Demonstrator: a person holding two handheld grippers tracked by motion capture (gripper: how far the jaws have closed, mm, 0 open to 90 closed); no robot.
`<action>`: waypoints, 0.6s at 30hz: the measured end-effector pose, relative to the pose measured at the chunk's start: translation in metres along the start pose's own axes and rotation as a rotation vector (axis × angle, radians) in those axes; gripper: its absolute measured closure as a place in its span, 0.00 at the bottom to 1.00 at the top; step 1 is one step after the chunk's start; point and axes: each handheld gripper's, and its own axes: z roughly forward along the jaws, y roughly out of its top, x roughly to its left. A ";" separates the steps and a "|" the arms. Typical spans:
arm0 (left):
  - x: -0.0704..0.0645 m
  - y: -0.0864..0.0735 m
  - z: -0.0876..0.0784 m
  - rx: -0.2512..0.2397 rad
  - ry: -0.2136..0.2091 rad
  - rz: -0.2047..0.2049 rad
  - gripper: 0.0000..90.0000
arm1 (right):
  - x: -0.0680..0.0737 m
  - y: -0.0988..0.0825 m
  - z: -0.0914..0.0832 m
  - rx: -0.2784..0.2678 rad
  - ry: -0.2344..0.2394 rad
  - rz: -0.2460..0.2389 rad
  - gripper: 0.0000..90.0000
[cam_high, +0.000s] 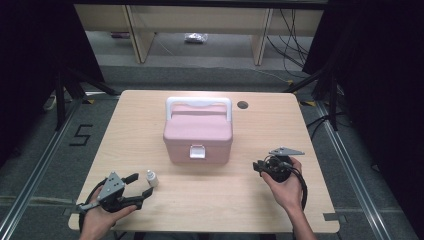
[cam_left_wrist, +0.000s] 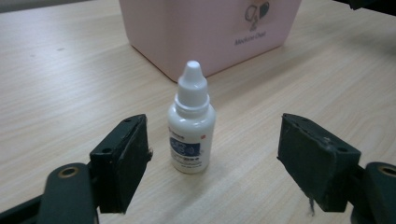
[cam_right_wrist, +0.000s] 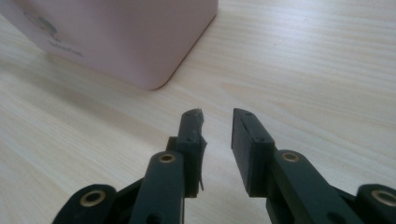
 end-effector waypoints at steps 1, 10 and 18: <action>0.002 0.003 -0.003 -0.004 0.002 -0.006 0.29 | 0.001 0.001 0.000 0.003 0.004 0.023 0.82; 0.019 0.048 -0.009 -0.076 -0.032 -0.052 0.42 | -0.003 0.014 0.007 0.003 0.020 -0.007 0.96; 0.023 0.075 -0.002 -0.120 -0.015 -0.054 0.51 | 0.003 0.020 0.003 0.011 0.004 0.003 0.99</action>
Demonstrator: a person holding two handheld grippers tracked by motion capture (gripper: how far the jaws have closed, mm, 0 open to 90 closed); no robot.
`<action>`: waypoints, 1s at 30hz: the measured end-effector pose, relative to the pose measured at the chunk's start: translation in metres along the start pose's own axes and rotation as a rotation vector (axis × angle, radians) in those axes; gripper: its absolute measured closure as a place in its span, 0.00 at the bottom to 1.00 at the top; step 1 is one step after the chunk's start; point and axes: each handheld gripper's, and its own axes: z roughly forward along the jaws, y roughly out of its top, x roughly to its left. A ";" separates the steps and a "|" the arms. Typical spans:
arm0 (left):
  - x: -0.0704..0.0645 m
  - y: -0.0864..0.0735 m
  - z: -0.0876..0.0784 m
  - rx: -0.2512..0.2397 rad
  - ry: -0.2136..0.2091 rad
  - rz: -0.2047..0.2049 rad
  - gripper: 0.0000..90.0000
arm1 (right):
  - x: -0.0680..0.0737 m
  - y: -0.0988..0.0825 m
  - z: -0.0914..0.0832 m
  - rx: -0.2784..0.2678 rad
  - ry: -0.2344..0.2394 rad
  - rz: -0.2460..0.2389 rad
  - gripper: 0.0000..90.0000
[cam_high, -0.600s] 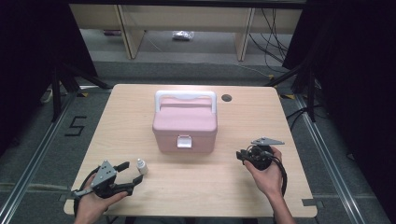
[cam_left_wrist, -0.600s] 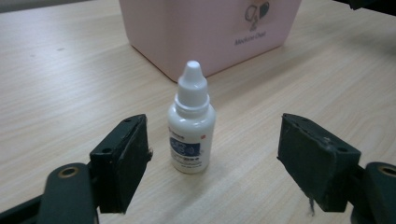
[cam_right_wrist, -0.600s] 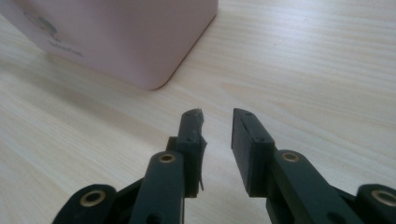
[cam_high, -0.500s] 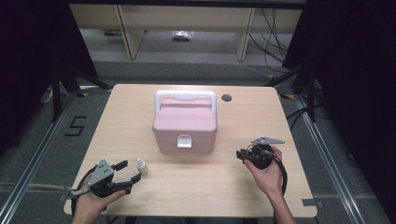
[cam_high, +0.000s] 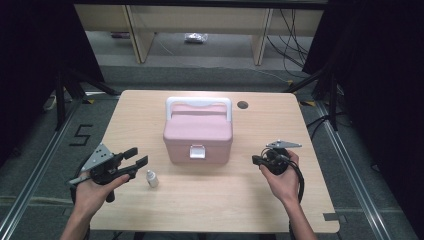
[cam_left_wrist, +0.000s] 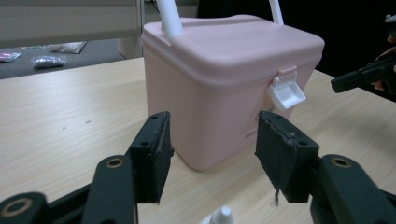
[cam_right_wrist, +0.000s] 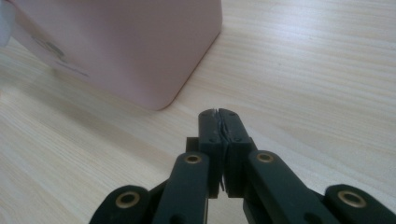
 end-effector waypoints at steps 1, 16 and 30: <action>0.000 0.002 0.001 -0.003 0.004 -0.004 0.52 | 0.000 0.001 0.000 -0.005 0.007 0.002 0.99; 0.025 0.013 0.047 0.085 0.029 -0.023 1.00 | 0.001 0.029 0.008 -0.030 0.000 0.009 1.00; 0.042 0.016 0.102 0.176 0.003 0.055 1.00 | 0.015 0.068 0.037 0.005 0.025 -0.004 1.00</action>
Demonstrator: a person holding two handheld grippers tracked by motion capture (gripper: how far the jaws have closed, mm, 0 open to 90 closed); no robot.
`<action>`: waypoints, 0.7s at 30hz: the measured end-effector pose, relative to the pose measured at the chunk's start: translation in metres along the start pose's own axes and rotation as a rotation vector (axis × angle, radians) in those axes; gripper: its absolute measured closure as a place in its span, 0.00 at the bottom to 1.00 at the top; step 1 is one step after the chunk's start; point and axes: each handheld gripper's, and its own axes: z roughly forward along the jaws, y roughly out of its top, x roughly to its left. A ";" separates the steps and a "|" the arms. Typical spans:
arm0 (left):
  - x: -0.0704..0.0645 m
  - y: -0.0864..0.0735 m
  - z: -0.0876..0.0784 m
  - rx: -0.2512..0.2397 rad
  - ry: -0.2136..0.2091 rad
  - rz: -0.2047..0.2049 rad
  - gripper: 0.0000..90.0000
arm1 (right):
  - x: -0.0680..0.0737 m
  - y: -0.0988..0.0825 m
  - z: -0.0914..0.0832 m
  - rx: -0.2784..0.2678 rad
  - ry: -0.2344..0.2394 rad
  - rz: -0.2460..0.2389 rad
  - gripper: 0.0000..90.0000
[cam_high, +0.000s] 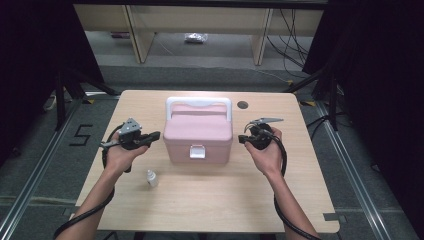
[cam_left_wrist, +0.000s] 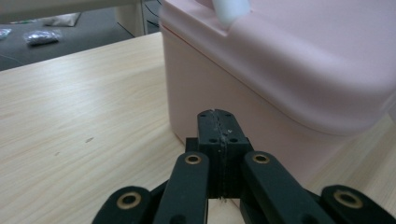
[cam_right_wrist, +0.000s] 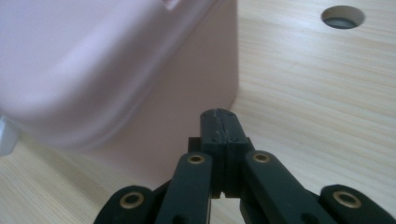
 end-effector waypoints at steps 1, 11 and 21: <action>-0.001 0.000 0.002 0.007 0.001 0.006 1.00 | 0.003 0.002 0.002 0.008 -0.004 0.006 1.00; -0.005 0.001 0.010 0.034 -0.017 0.027 1.00 | 0.018 0.010 0.017 0.011 -0.009 -0.014 1.00; 0.004 0.000 0.002 0.050 0.001 0.039 1.00 | 0.028 0.015 0.025 0.015 -0.025 -0.033 1.00</action>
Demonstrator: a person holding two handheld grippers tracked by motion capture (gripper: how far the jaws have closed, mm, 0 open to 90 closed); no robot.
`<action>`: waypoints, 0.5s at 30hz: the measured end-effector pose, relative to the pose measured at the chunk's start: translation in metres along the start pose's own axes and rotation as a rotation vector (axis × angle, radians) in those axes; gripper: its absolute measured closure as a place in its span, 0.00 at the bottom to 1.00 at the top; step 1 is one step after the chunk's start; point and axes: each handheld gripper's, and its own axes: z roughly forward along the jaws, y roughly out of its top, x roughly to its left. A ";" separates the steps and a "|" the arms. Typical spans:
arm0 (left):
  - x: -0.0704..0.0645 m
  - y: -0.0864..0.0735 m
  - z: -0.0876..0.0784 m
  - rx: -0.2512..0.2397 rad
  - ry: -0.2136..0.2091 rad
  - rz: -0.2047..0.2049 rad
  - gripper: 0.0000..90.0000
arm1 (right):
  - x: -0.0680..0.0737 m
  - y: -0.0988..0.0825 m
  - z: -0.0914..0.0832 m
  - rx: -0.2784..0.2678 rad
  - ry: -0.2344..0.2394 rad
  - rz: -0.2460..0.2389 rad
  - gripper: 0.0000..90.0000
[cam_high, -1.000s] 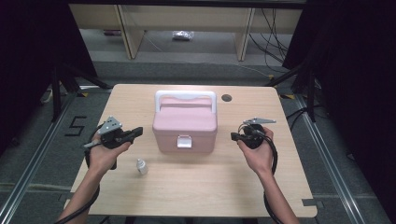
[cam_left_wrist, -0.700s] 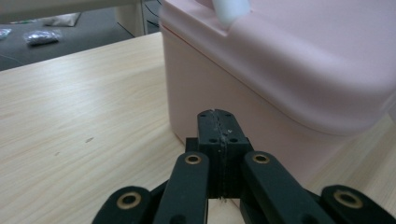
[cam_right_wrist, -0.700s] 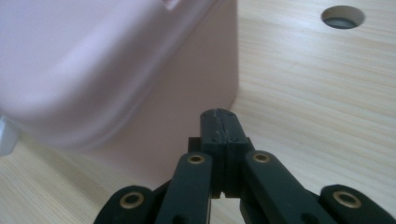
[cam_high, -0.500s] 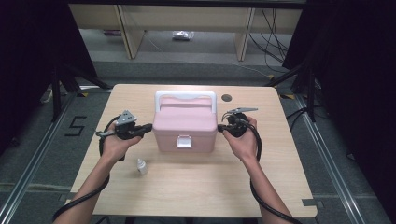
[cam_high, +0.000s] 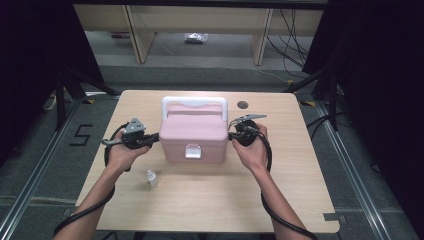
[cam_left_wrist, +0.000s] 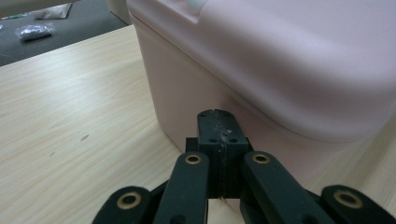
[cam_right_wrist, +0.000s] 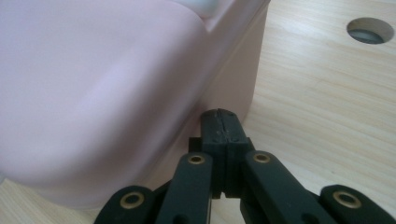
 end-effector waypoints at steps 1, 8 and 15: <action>0.003 -0.002 -0.003 0.001 0.006 -0.002 1.00 | 0.004 0.002 0.004 -0.006 0.010 -0.031 1.00; 0.017 -0.011 -0.020 0.001 0.037 -0.020 1.00 | 0.026 0.009 0.017 0.004 0.028 -0.049 1.00; 0.034 -0.022 -0.039 0.000 0.086 -0.054 1.00 | 0.049 0.016 0.031 -0.003 0.044 -0.053 1.00</action>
